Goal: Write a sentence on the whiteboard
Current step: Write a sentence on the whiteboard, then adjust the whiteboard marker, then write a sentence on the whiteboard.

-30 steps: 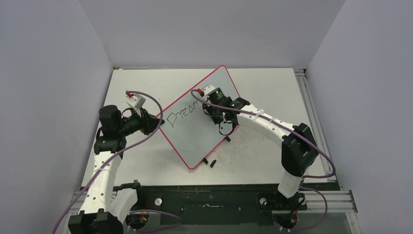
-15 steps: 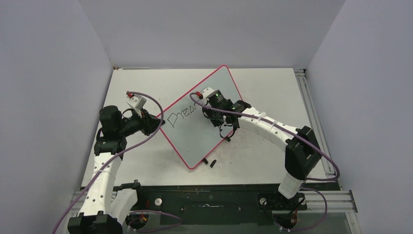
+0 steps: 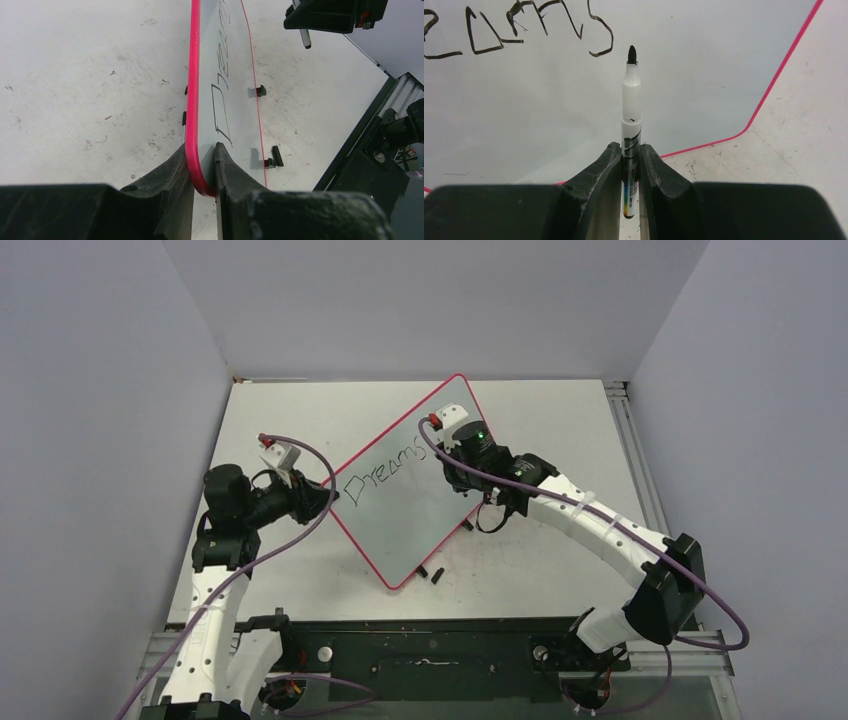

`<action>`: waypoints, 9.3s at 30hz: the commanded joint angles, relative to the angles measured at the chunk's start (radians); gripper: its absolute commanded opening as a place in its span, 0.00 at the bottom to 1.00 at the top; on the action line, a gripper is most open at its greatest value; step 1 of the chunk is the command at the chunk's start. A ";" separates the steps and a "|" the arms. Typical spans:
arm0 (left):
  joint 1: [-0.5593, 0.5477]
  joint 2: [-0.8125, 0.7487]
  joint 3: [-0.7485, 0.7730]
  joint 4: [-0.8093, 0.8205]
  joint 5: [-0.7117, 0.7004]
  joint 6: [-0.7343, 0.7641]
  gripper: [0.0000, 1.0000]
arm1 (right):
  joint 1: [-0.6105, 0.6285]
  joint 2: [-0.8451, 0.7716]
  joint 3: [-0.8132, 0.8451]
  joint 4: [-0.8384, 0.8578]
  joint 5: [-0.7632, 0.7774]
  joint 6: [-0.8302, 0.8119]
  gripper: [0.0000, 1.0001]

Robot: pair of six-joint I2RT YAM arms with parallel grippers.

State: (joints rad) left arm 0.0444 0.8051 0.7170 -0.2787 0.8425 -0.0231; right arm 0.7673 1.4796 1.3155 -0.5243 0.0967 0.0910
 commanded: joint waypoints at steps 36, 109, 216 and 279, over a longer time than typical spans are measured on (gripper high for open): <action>-0.030 -0.136 -0.072 -0.091 -0.077 -0.141 0.43 | -0.026 -0.193 -0.142 0.076 0.048 0.023 0.05; -1.580 0.231 0.240 -0.179 -1.037 0.566 0.49 | 0.182 -0.186 -0.121 -0.496 -1.036 0.238 0.05; -1.194 0.110 0.364 -0.165 -0.832 0.120 0.80 | 0.125 -0.669 -0.305 -0.151 -0.147 0.421 0.05; -0.207 0.789 0.718 -0.018 -0.091 -0.216 0.62 | -0.238 -0.600 -0.495 0.446 -0.572 0.318 0.05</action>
State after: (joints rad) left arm -0.1562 1.5902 1.3773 -0.3470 0.7216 -0.2253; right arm 0.5354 0.9031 0.8242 -0.1093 -0.4858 0.4294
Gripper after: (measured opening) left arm 0.654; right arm 0.158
